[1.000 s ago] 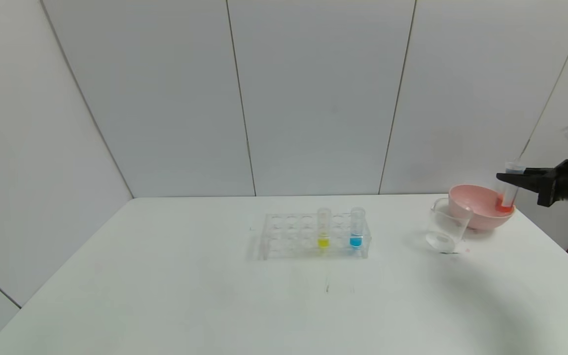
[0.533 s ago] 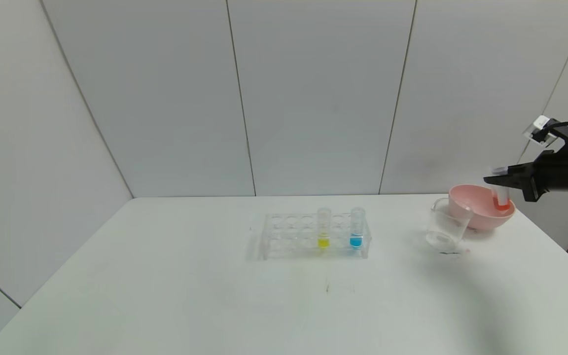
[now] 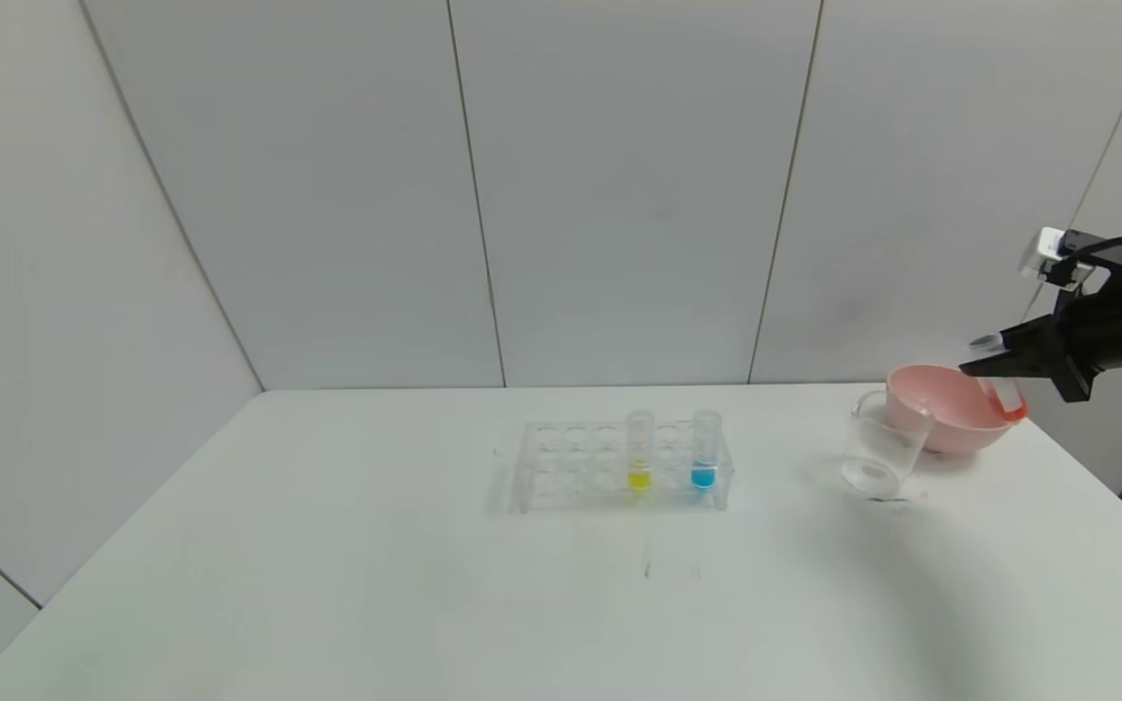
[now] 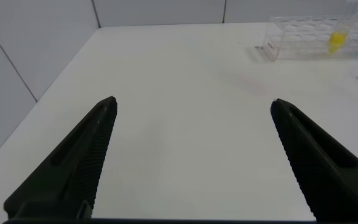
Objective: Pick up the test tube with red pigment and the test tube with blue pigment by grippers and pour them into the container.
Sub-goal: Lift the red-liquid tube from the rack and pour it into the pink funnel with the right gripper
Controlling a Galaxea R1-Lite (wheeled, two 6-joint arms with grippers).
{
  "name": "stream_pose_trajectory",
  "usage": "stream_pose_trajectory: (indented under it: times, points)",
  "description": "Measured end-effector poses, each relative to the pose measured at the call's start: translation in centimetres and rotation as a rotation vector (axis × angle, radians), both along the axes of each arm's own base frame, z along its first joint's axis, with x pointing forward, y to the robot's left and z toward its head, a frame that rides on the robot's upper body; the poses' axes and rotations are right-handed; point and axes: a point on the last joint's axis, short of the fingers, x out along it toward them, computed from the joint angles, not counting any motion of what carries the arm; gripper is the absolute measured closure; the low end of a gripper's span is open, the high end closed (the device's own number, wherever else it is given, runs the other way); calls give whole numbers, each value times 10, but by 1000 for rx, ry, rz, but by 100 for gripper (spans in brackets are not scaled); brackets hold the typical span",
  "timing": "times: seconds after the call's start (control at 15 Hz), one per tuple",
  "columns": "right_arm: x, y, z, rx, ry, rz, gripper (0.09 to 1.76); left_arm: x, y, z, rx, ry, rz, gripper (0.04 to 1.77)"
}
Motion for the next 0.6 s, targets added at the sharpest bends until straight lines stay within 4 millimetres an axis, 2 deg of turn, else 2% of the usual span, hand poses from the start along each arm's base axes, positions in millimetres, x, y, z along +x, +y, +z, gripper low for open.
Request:
stream_pose_trajectory:
  times: [0.33, 0.6]
  points:
    - [3, 8, 13, -155, 109, -29, 135, 0, 0, 0, 0, 0, 0, 5]
    - [16, 26, 5, -243, 134, -37, 135, 0, 0, 0, 0, 0, 0, 5]
